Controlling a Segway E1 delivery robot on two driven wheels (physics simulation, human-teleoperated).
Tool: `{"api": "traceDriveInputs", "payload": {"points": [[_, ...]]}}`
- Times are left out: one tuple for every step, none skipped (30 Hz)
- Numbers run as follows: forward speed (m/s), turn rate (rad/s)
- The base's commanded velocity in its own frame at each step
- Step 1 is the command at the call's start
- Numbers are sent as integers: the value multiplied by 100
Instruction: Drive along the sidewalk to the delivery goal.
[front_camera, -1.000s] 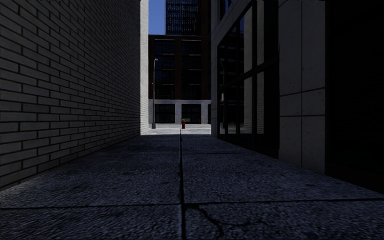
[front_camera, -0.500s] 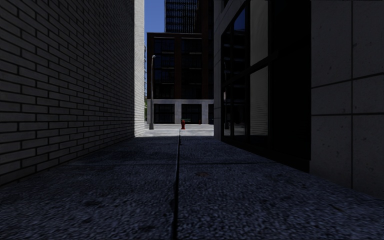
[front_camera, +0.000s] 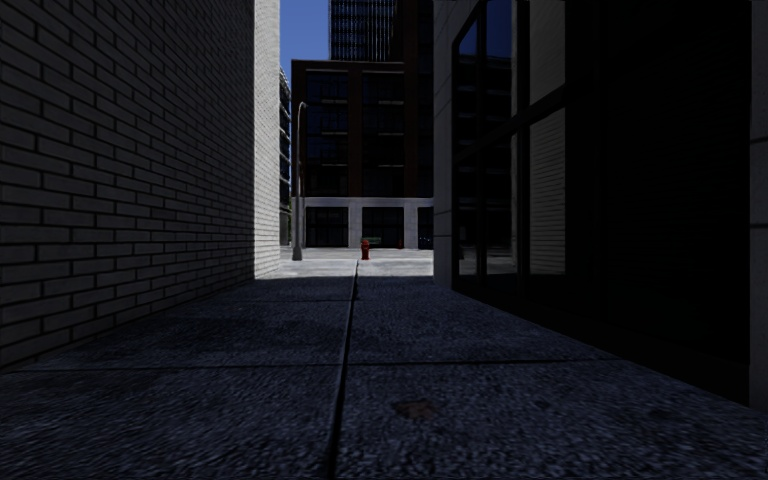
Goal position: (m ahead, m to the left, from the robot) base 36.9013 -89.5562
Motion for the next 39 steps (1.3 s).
{"api": "traceDriveInputs", "payload": {"points": [[200,0],[200,0],[200,0],[200,0],[200,0],[200,0],[200,0],[200,0],[200,0],[200,0],[200,0],[200,0],[200,0],[200,0],[200,0],[200,0],[200,0],[200,0],[200,0],[200,0],[200,0],[200,0],[200,0],[200,0],[200,0],[200,0],[200,0],[200,0],[200,0],[200,0],[200,0],[200,0],[200,0],[200,0],[200,0],[200,0],[200,0],[200,0],[200,0]]}}
